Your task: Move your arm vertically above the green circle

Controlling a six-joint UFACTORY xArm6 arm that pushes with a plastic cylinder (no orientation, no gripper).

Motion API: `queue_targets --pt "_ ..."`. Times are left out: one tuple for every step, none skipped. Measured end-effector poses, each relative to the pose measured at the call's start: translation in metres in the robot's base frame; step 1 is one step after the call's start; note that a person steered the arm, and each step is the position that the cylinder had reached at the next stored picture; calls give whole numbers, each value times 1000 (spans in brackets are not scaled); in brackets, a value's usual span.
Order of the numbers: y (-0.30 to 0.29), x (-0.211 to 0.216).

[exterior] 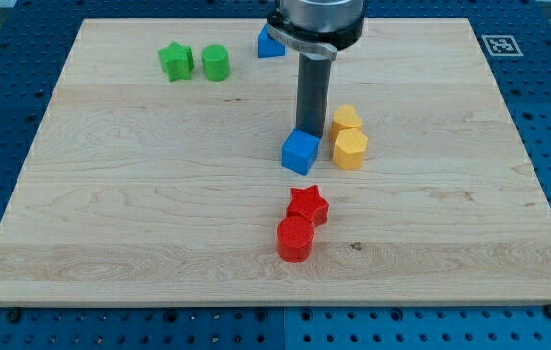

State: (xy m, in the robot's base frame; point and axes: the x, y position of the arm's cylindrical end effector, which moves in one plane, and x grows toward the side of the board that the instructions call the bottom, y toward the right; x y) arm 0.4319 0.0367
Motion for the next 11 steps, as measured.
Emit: queue_targets --pt "0 17" --pt "0 26" --pt "0 21" --pt "0 -20" --pt "0 -81" --pt "0 -145" --pt "-1 -202" --pt "-24 -234" --pt "-60 -239" --pt "-112 -239" --pt "-120 -229"
